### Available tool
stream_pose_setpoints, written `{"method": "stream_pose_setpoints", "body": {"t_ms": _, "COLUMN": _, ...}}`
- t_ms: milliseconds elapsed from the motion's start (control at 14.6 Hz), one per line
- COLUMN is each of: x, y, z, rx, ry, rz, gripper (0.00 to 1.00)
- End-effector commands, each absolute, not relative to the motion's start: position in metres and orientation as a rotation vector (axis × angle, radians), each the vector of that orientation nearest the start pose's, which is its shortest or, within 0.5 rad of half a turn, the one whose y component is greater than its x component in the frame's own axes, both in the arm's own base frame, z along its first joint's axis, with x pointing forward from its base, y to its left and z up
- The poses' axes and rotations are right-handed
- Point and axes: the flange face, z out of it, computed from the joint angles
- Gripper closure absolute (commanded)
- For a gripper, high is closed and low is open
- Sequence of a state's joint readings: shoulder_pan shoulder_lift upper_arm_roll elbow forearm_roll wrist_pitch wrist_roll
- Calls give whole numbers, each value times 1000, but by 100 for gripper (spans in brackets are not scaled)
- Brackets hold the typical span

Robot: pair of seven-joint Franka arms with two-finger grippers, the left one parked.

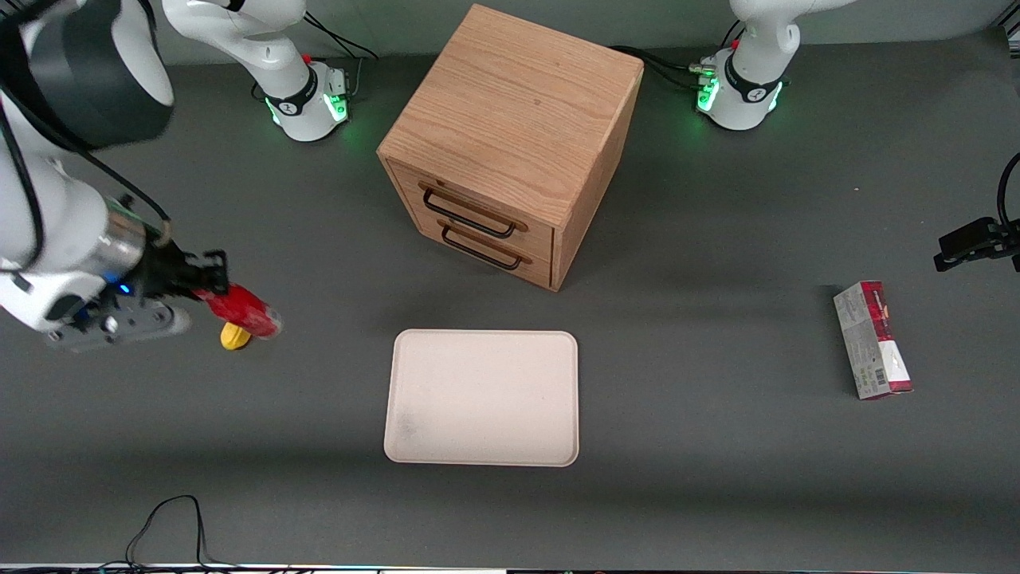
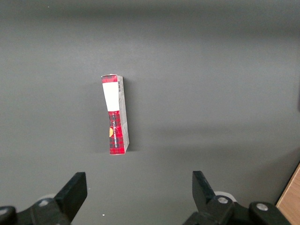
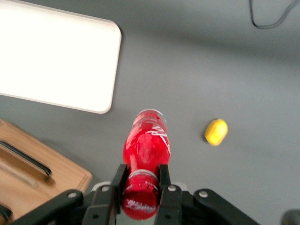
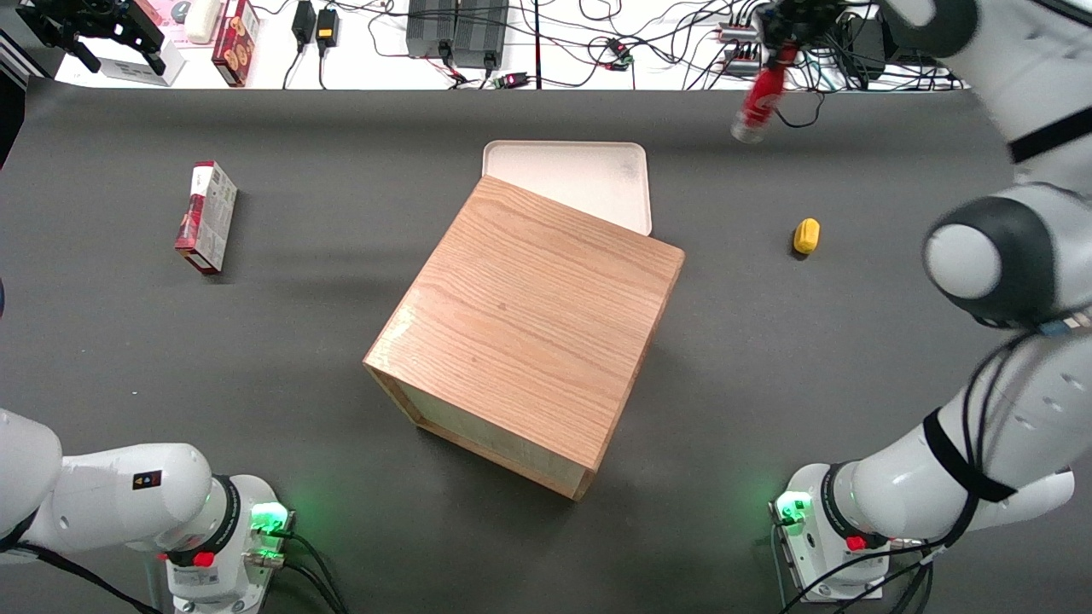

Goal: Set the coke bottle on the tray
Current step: 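Lift the bottle and carry it toward the cream tray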

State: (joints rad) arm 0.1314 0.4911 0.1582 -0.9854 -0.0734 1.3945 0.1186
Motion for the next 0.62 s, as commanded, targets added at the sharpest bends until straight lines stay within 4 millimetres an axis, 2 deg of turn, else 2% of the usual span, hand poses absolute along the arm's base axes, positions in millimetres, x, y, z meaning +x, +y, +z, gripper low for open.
{"method": "stream_pose_setpoints", "body": {"t_ms": 0, "x": 685, "y": 206, "z": 553, "rx": -3139, "ry": -148, "rz": 12, "gripper": 100}}
{"method": "stream_pose_setpoints", "body": {"t_ms": 137, "x": 697, "y": 262, "z": 507, "rx": -3147, "ry": -87, "rz": -81, "gripper": 100}}
{"method": "stream_pose_setpoints", "body": {"t_ms": 206, "x": 701, "y": 284, "z": 481, "rx": -3154, "ry": -75, "rz": -102, "gripper": 100}}
{"method": "stream_pose_setpoints", "body": {"t_ms": 343, "x": 708, "y": 304, "z": 444, "rx": -3135, "ry": -106, "rz": -110, "gripper": 100}}
{"method": "stream_pose_setpoints", "body": {"t_ms": 412, "x": 713, "y": 307, "z": 429, "rx": -3123, "ry": -109, "rz": -119, "gripper": 100}}
{"method": "stream_pose_setpoints", "body": {"t_ms": 549, "x": 723, "y": 313, "z": 386, "rx": -3107, "ry": -113, "rz": -119, "gripper": 100}}
